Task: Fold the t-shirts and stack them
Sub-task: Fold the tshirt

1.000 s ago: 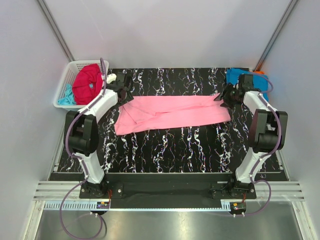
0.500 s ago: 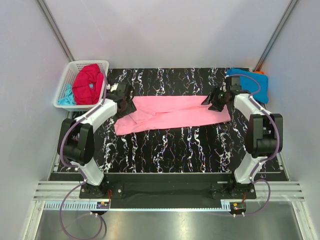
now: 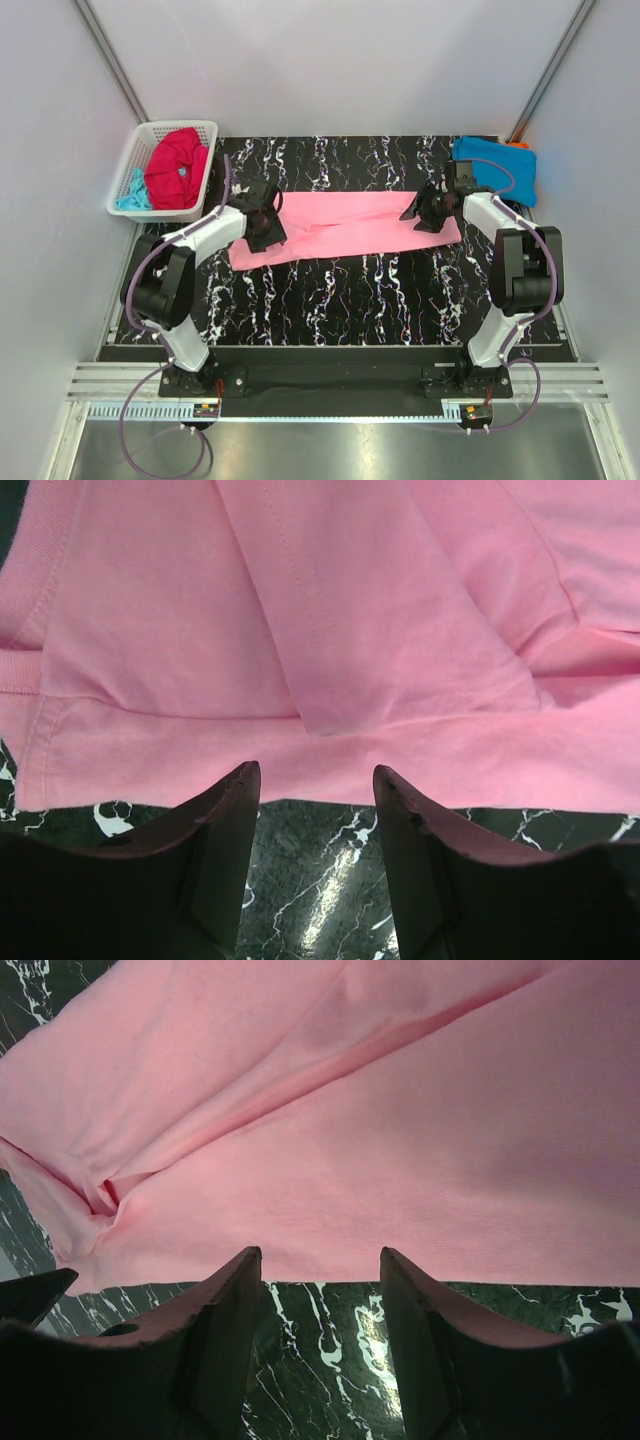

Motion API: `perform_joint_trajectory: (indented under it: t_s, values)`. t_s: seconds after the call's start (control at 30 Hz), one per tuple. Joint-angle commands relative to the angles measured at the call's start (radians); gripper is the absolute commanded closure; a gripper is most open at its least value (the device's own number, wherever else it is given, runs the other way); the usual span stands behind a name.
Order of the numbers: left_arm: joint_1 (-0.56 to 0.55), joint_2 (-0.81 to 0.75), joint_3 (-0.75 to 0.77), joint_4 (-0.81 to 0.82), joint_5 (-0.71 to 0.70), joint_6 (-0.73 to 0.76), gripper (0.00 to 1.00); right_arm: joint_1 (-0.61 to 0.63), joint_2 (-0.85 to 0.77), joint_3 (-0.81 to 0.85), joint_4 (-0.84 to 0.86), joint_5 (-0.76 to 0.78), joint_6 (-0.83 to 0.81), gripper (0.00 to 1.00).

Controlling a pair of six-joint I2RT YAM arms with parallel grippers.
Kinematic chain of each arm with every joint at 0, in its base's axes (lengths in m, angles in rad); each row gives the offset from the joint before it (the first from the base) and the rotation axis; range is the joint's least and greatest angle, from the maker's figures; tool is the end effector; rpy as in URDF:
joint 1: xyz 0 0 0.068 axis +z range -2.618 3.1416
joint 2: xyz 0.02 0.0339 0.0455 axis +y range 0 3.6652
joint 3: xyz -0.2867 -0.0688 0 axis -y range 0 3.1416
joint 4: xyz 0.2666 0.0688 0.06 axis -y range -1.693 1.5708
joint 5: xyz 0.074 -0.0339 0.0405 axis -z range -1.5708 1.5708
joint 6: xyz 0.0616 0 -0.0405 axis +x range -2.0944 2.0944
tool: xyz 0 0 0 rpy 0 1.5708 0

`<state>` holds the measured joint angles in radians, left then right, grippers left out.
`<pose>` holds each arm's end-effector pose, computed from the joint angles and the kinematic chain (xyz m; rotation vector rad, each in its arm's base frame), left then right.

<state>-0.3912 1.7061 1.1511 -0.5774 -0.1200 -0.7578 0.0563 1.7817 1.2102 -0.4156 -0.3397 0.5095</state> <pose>0.3488 -0.1359 0.1857 -0.5283 2.6514 -0.1909 0.4077 0.0435 0.1899 0.4537 2.5645 0.6464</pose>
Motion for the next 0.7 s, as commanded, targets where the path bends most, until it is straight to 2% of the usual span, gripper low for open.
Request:
perform_joint_trajectory:
  t_s: [0.0, 0.17, 0.37, 0.67]
  values:
    - [-0.001, 0.055, 0.076, 0.030, -0.043, 0.023, 0.46, -0.001, -0.033, 0.002, 0.011, 0.014, 0.001, 0.42]
    - [0.003, 0.105, 0.134, 0.036, -0.046, 0.021, 0.49, -0.001, -0.034, 0.000, 0.009, 0.022, -0.005, 0.42]
    - [0.009, 0.147, 0.170, 0.045, -0.064, 0.025, 0.59, -0.001, -0.025, 0.000, 0.001, 0.033, -0.012, 0.42]
    - [0.011, 0.130, 0.154, 0.042, -0.064, 0.025, 0.70, -0.001, -0.018, 0.006, -0.011, 0.053, -0.014, 0.42]
